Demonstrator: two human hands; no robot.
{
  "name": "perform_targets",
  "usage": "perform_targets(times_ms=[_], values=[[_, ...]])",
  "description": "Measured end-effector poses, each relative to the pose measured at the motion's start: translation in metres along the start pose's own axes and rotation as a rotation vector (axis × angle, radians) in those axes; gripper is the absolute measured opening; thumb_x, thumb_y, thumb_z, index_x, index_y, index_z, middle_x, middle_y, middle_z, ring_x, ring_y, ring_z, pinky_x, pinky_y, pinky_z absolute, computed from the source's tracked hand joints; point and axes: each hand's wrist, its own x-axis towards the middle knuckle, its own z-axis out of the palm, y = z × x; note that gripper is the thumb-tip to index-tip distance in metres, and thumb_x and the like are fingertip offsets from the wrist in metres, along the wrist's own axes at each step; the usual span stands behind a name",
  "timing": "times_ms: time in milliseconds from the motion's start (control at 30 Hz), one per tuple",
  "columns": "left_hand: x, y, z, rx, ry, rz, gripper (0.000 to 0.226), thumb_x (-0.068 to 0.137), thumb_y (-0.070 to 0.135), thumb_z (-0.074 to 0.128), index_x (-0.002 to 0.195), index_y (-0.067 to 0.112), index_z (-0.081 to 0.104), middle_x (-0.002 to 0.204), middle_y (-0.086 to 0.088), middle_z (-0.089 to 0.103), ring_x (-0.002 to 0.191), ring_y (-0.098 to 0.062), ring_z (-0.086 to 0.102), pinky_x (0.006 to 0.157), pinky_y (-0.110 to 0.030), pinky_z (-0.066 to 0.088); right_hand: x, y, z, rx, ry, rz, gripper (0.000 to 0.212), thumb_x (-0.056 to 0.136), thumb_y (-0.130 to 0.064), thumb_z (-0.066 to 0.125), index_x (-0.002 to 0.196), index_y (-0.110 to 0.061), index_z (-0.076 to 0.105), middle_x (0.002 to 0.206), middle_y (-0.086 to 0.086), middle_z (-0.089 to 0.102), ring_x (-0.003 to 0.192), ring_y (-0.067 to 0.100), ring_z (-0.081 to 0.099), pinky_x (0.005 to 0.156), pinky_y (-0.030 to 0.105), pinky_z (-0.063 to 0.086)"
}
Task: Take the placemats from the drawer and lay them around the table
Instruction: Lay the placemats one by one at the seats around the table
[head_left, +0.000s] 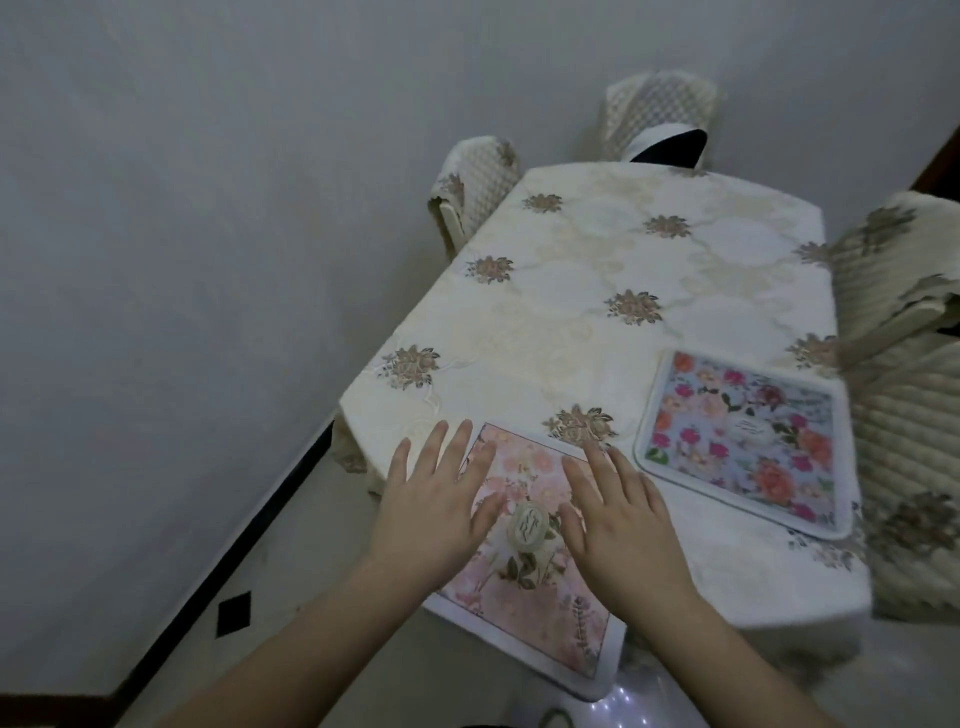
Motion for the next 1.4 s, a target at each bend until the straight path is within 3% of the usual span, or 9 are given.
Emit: perform_targets(times_ms=[133, 267, 367, 567, 700, 867, 1100, 1300, 1400], values=[[0.022, 0.010, 0.007, 0.015, -0.008, 0.090, 0.066, 0.103, 0.056, 0.012, 0.141, 0.025, 0.055, 0.147, -0.007, 0.052, 0.136, -0.031, 0.048, 0.108, -0.056, 0.038, -0.001, 0.022, 0.001, 0.010, -0.016, 0.099, 0.055, 0.096, -0.044, 0.029, 0.134, -0.018, 0.059, 0.148, 0.009, 0.048, 0.135, 0.032, 0.047, 0.104, 0.051, 0.044], [0.038, 0.020, 0.025, 0.005, 0.011, 0.222, 0.059, 0.099, 0.053, 0.030, 0.140, 0.022, 0.056, 0.149, -0.010, 0.050, 0.139, -0.033, 0.044, 0.111, -0.050, 0.022, -0.008, 0.028, 0.004, 0.007, -0.051, 0.211, 0.056, 0.094, -0.044, 0.031, 0.135, -0.017, 0.059, 0.148, 0.010, 0.048, 0.134, 0.033, 0.048, 0.103, 0.052, 0.044], [0.049, 0.023, 0.036, -0.028, -0.018, 0.284, 0.063, 0.102, 0.055, 0.018, 0.141, 0.022, 0.055, 0.150, -0.008, 0.049, 0.141, -0.030, 0.043, 0.111, -0.052, 0.020, -0.013, 0.028, 0.007, -0.019, -0.086, 0.309, 0.057, 0.093, -0.045, 0.033, 0.137, -0.017, 0.057, 0.148, 0.009, 0.049, 0.134, 0.032, 0.048, 0.103, 0.051, 0.044], [0.060, 0.002, 0.048, -0.112, 0.008, 0.413, 0.072, 0.102, 0.056, 0.007, 0.137, 0.021, 0.059, 0.145, -0.010, 0.053, 0.136, -0.034, 0.048, 0.110, -0.055, 0.036, -0.030, 0.000, 0.007, -0.054, -0.158, 0.485, 0.079, 0.093, -0.066, 0.004, 0.149, -0.024, 0.041, 0.158, 0.004, 0.032, 0.143, 0.031, 0.035, 0.112, 0.048, 0.033], [0.065, -0.028, 0.062, -0.134, 0.015, 0.457, 0.066, 0.101, 0.054, 0.017, 0.134, 0.018, 0.062, 0.141, -0.014, 0.056, 0.132, -0.037, 0.051, 0.108, -0.055, 0.039, -0.036, -0.021, 0.010, -0.049, -0.189, 0.570, 0.078, 0.093, -0.065, 0.007, 0.150, -0.024, 0.039, 0.159, 0.005, 0.030, 0.144, 0.031, 0.033, 0.112, 0.048, 0.033], [0.064, -0.043, 0.079, -0.115, -0.037, 0.469, 0.059, 0.093, 0.051, 0.033, 0.131, 0.019, 0.064, 0.139, -0.015, 0.059, 0.128, -0.037, 0.055, 0.100, -0.059, 0.045, -0.041, -0.043, 0.020, 0.010, -0.208, 0.575, 0.082, 0.088, -0.066, 0.000, 0.155, -0.026, 0.024, 0.164, 0.002, 0.014, 0.150, 0.028, 0.016, 0.118, 0.046, 0.019], [0.050, -0.049, 0.098, -0.124, -0.064, 0.414, 0.056, 0.092, 0.049, 0.035, 0.128, 0.019, 0.066, 0.137, -0.014, 0.060, 0.127, -0.035, 0.057, 0.098, -0.059, 0.046, -0.034, -0.058, 0.043, 0.007, -0.195, 0.510, 0.064, 0.093, -0.057, 0.030, 0.141, -0.021, 0.052, 0.150, 0.007, 0.046, 0.135, 0.031, 0.047, 0.104, 0.049, 0.043], [0.043, -0.055, 0.120, -0.102, -0.132, 0.408, 0.062, 0.089, 0.051, 0.036, 0.136, 0.018, 0.060, 0.142, -0.010, 0.056, 0.132, -0.025, 0.053, 0.099, -0.059, 0.046, -0.021, -0.043, 0.076, 0.106, -0.249, 0.436, 0.066, 0.093, -0.046, 0.033, 0.154, -0.022, 0.028, 0.161, 0.006, 0.026, 0.147, 0.031, 0.028, 0.114, 0.047, 0.028], [0.045, -0.057, 0.136, -0.080, -0.143, 0.400, 0.052, 0.086, 0.046, 0.059, 0.130, 0.017, 0.064, 0.141, -0.010, 0.058, 0.129, -0.027, 0.056, 0.095, -0.059, 0.048, -0.020, -0.028, 0.097, 0.122, -0.322, 0.421, 0.065, 0.097, -0.046, 0.026, 0.157, -0.024, 0.014, 0.164, 0.005, 0.015, 0.150, 0.029, 0.016, 0.118, 0.045, 0.019]])
